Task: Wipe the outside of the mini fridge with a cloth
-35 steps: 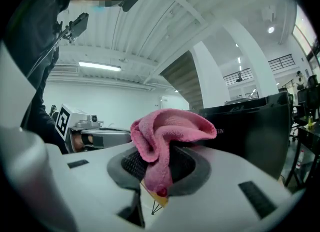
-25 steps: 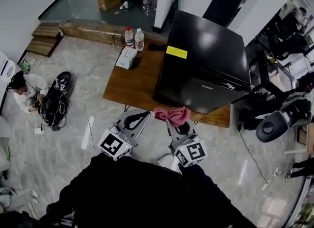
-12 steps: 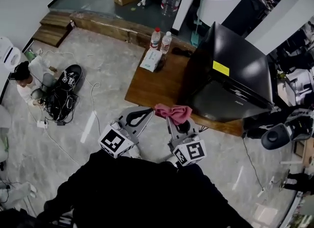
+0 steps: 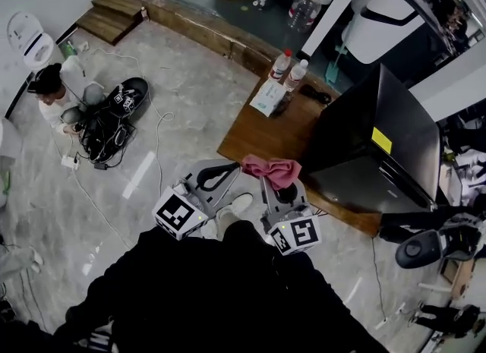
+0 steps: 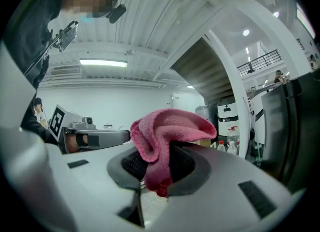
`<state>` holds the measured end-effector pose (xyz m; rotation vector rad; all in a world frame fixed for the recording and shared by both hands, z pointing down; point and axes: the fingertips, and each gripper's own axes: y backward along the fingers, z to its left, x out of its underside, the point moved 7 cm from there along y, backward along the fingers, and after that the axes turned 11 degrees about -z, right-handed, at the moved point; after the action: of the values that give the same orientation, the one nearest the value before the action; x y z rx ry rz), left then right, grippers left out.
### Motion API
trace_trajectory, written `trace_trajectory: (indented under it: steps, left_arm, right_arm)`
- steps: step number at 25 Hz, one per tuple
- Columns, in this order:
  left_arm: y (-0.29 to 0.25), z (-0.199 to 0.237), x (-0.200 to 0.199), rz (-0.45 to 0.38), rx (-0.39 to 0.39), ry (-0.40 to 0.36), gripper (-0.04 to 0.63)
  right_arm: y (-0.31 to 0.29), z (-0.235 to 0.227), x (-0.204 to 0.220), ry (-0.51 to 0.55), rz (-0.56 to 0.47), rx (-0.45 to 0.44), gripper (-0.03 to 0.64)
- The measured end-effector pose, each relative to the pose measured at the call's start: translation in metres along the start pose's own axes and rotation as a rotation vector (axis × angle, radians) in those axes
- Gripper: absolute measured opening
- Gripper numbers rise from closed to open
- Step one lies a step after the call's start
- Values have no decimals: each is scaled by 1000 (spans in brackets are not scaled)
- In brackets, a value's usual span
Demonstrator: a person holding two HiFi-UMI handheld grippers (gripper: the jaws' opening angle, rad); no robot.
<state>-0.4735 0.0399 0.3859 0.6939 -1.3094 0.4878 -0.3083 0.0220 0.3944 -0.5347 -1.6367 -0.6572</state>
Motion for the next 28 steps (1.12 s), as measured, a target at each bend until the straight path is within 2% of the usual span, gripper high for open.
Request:
trace_trajectory:
  steps: [6, 10, 14, 21, 28]
  left_arm:
    - [-5, 38, 2, 21, -79, -8, 6]
    - [-27, 68, 2, 33, -85, -41, 6]
    - [-67, 101, 4, 55, -78, -55, 6]
    - [-160, 152, 14, 73, -2, -84, 6]
    - [-222, 163, 26, 95, 118, -93, 6]
  right_arm:
    - [-48, -10, 11, -7, -28, -76, 89]
    - [-84, -29, 14, -30, -55, -113, 89]
    - [-117, -64, 17, -47, -77, -113, 89]
    - [-164, -140, 17, -81, -97, -62, 89]
    - [-165, -199, 10, -115, -152, 126, 89]
